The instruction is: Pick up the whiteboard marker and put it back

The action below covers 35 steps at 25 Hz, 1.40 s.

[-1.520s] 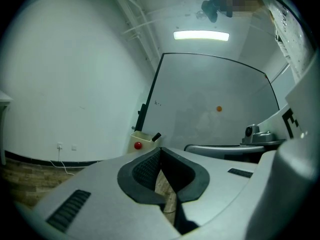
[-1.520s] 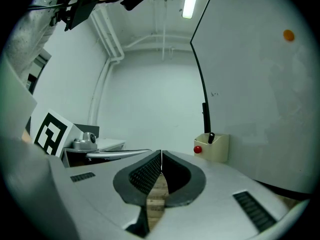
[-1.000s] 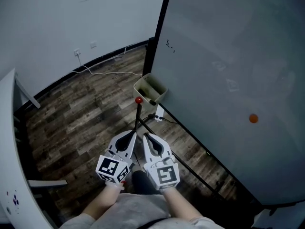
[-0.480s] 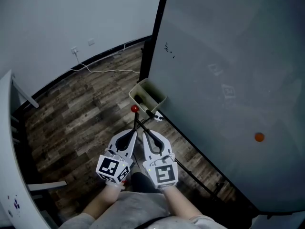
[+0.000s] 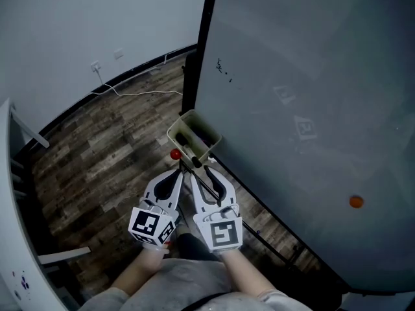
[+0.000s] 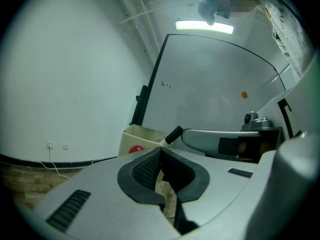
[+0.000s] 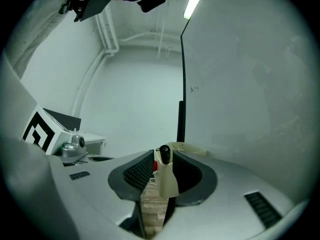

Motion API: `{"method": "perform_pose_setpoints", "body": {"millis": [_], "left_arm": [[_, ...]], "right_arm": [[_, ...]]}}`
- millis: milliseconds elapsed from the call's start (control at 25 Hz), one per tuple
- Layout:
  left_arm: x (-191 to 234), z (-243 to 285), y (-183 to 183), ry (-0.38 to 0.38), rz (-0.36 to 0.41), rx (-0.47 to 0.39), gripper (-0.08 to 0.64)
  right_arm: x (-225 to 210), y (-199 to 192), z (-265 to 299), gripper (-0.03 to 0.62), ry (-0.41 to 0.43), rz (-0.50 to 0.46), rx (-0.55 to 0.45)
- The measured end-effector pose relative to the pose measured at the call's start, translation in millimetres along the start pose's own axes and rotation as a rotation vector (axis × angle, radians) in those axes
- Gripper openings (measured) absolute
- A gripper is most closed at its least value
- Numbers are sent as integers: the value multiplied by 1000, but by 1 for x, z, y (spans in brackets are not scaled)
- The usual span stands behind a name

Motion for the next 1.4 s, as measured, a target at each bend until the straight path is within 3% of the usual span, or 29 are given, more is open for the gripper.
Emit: {"method": "perform_pose_setpoints", "body": {"millis": [680, 1400], "left_arm": [[11, 13, -11, 10, -15, 38, 15], [25, 21, -14, 53, -25, 38, 15]], "right_arm": [[-4, -8, 27, 106, 35, -66, 30], [-12, -5, 34, 81, 48, -37, -2]]}}
Point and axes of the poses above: the fingertips, and each gripper's own axes: z forward along the fingers, x to its left, y out of its top, the point moved 3 cm from there along -z, backward along the fingers, and after that the axes turned 12 degrees about z, right-handed, at the moved point
